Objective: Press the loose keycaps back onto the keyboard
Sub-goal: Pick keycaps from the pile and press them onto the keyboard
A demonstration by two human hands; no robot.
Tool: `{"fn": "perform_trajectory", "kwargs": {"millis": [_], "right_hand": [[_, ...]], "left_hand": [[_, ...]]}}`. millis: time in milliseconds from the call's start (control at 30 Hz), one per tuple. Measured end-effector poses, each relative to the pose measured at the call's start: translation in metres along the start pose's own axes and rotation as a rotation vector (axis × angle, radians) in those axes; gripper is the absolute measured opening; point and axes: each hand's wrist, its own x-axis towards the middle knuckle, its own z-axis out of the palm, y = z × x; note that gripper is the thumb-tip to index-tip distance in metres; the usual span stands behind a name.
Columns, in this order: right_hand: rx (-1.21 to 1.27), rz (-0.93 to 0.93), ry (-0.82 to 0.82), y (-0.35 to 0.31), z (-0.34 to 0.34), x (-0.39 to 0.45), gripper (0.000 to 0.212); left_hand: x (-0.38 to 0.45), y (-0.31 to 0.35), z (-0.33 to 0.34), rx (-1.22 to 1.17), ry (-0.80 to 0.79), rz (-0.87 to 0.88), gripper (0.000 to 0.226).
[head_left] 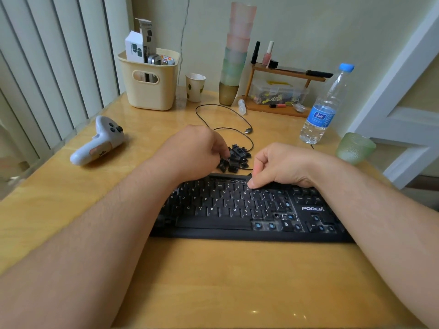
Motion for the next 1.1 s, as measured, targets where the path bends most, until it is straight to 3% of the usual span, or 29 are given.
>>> {"fn": "perform_trajectory", "kwargs": {"millis": [100, 267, 533, 900, 1100], "right_hand": [[-0.044, -0.079, 0.052, -0.005, -0.006, 0.0, 0.02], [-0.198, -0.282, 0.344, -0.015, 0.006, 0.012, 0.008], [-0.156, -0.237, 0.457, -0.009, 0.031, 0.033, 0.021], [-0.13, -0.187, 0.501, -0.013, 0.029, 0.029, 0.01], [-0.019, -0.136, 0.437, 0.0, 0.022, 0.022, 0.021]], "left_hand": [[0.003, -0.006, 0.0, 0.042, 0.037, -0.09, 0.04], [0.005, -0.015, 0.001, 0.087, 0.068, -0.167, 0.033], [0.004, -0.01, 0.001, 0.086, 0.068, -0.157, 0.033], [0.003, 0.0, 0.005, 0.07, 0.072, -0.138, 0.028], [0.002, 0.001, 0.005, 0.072, 0.066, -0.116, 0.025]]}}
